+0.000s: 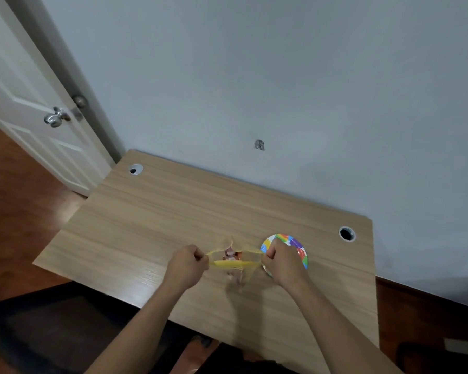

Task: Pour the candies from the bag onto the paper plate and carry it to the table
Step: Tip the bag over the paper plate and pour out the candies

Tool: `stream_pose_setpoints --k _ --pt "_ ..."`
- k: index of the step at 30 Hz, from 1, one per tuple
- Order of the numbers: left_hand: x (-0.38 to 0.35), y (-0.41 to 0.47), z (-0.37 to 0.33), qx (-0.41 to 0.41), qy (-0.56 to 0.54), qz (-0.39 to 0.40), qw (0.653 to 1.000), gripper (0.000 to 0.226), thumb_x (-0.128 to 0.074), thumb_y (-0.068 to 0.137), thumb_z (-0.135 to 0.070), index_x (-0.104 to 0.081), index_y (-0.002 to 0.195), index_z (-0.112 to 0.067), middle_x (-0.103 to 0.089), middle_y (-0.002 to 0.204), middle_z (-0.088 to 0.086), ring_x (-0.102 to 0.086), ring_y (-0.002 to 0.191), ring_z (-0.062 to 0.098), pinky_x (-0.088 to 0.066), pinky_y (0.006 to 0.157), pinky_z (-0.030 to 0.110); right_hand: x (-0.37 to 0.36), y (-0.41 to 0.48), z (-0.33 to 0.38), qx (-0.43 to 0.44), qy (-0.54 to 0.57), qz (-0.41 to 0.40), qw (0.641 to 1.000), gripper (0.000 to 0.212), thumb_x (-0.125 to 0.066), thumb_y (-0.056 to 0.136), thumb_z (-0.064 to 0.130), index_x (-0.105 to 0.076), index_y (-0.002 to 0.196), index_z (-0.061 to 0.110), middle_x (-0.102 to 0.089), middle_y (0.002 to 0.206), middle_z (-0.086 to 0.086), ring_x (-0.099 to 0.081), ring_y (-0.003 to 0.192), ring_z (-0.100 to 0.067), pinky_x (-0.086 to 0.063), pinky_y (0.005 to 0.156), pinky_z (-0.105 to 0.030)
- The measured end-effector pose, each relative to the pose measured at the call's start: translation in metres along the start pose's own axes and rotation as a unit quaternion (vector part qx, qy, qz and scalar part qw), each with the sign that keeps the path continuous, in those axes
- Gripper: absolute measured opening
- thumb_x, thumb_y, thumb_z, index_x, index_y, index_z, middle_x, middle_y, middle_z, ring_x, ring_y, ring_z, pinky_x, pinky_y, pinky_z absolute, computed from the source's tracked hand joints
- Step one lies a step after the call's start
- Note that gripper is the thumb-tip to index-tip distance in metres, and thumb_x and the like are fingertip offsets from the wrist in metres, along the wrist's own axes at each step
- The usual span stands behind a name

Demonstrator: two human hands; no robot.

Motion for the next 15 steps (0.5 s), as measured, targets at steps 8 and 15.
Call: stream_pose_setpoints --k 8,15 --pt "-0.006 0.0 0.004 0.072 -0.008 0.037 0.997 0.034 -0.047 0.102 -0.027 -0.057 0.124 -0.003 -0.068 0.124 0.025 -0.067 0.116 0.045 -0.06 0.096 0.048 0.004 -0.002 0.026 0.049 0.072 -0.057 0.995 0.014 -0.069 0.094 0.016 -0.06 0.092 0.006 -0.062 0.074 0.006 -0.056 0.065 -0.01 -0.04 0.066 -0.034" --pt "-0.017 -0.005 0.014 0.097 -0.34 0.136 0.925 0.049 -0.045 0.101 -0.037 -0.056 0.147 -0.022 -0.068 0.139 0.008 -0.058 0.136 0.032 -0.046 0.116 0.054 0.023 -0.005 0.024 0.088 0.068 -0.007 0.994 0.02 -0.069 0.1 0.024 -0.057 0.09 0.012 -0.073 0.075 0.001 -0.075 0.057 -0.017 -0.049 0.046 -0.019"
Point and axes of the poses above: each hand's wrist, its own y-axis towards the middle knuckle, its own x-axis out of the back of the hand, z = x × y, the point moved 4 cm from there along y, towards the middle knuckle
